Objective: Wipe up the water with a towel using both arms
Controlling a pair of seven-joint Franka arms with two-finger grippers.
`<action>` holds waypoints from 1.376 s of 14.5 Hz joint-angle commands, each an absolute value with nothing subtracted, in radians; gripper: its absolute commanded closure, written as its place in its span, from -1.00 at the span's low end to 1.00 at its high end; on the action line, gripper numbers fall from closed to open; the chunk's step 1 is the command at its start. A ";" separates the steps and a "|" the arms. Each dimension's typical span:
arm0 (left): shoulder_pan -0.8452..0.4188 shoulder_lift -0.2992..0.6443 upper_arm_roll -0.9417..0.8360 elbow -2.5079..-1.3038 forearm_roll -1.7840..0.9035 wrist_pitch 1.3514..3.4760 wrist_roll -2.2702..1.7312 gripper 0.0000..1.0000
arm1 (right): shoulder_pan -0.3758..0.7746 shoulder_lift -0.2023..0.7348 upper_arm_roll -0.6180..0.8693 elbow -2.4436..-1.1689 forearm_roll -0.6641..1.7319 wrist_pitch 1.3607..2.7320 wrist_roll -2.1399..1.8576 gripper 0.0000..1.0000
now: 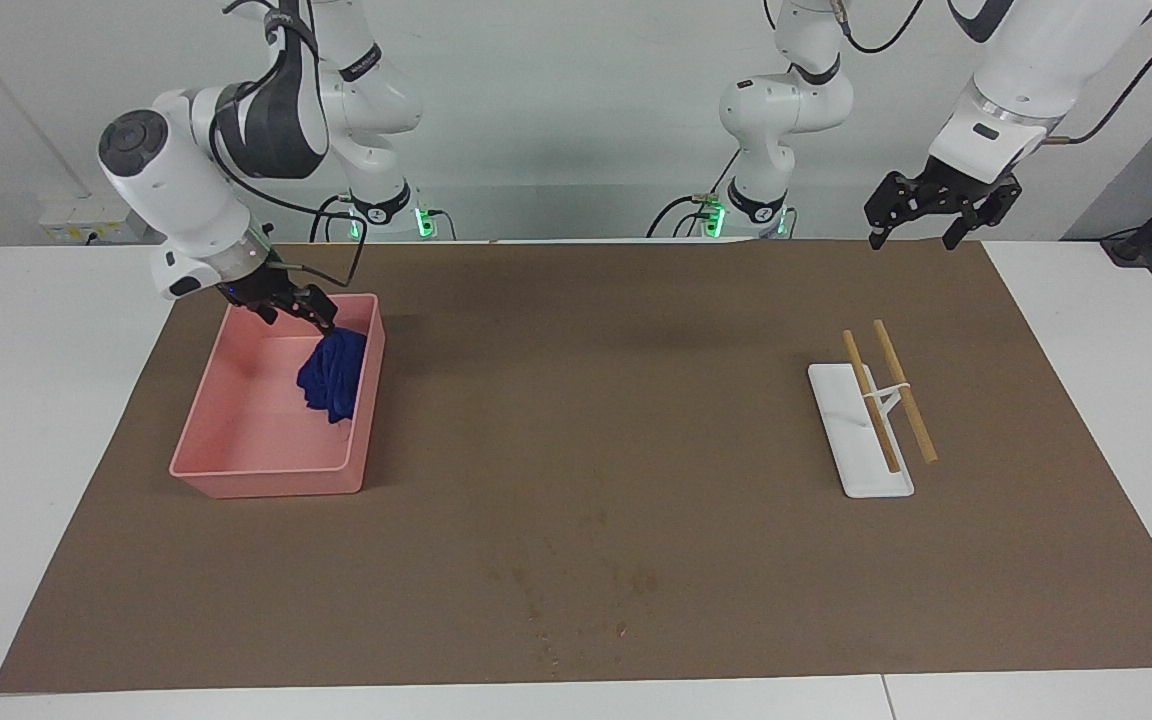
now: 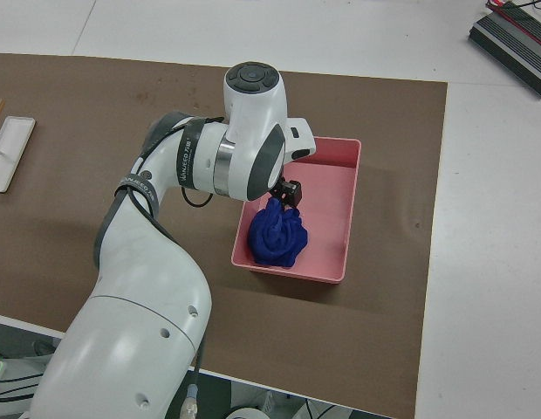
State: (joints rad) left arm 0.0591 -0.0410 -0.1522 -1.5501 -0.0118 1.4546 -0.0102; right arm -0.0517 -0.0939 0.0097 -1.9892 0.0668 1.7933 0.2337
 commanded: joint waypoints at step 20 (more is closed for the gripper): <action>0.061 -0.066 -0.152 -1.575 -0.006 1.450 0.003 -1.00 | -0.028 -0.046 0.026 -1.569 -0.020 1.439 0.187 -1.00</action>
State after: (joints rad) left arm 0.0592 -0.0410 -0.1521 -1.5501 -0.0118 1.4545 -0.0102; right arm -0.0198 -0.0082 0.0194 -1.5212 -0.0228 1.4313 0.2105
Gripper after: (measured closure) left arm 0.000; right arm 0.000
